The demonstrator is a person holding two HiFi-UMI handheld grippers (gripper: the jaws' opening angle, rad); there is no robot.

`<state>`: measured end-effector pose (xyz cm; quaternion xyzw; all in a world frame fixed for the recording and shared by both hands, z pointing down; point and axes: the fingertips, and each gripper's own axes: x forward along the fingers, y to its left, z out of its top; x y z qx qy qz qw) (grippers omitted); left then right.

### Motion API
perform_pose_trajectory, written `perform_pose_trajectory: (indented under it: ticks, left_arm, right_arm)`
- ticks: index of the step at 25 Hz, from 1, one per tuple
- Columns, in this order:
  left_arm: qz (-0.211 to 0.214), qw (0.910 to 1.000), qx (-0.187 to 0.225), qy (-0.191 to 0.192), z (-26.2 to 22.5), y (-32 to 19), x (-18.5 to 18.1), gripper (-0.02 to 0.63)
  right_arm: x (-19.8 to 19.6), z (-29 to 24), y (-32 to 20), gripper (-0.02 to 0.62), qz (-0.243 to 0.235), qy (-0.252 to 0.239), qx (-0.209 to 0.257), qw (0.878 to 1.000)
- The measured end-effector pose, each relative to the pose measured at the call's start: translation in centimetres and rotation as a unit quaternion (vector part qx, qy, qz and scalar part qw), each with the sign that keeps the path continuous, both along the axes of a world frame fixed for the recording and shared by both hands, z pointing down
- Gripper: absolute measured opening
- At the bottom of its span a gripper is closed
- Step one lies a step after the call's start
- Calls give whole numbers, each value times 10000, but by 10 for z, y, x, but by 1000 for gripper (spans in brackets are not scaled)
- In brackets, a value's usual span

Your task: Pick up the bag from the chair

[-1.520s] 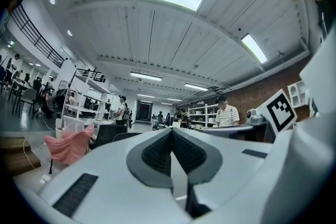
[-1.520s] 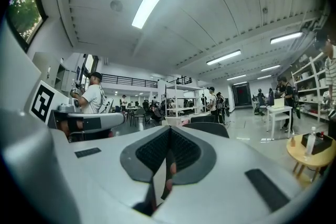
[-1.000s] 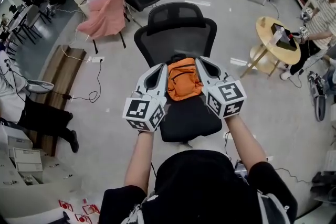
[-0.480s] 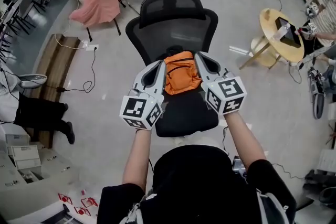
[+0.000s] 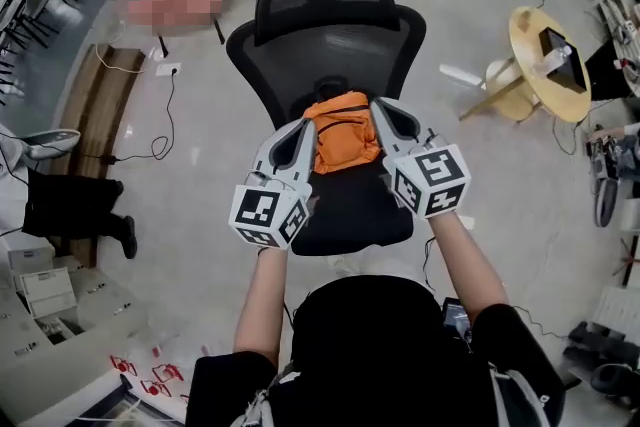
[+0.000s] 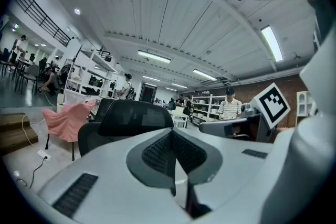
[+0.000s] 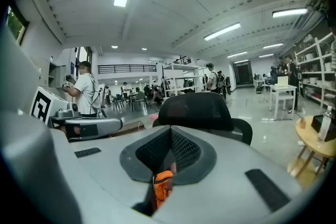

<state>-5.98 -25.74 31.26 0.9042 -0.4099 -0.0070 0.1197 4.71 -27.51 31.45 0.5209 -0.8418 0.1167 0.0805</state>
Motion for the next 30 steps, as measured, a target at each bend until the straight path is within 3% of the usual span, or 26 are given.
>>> perform_pose_trajectory:
  ticks: [25,30]
  left_arm:
    - [-86,9912,-1290,-292,150,-64,10,9]
    - [78,9894,-1354,-523,173,-68,20,9]
  right_arm:
    - [17,126,-72,0,-131,77,-998,9949]
    - [23,151,-77,0,-117,109,-1195,9927]
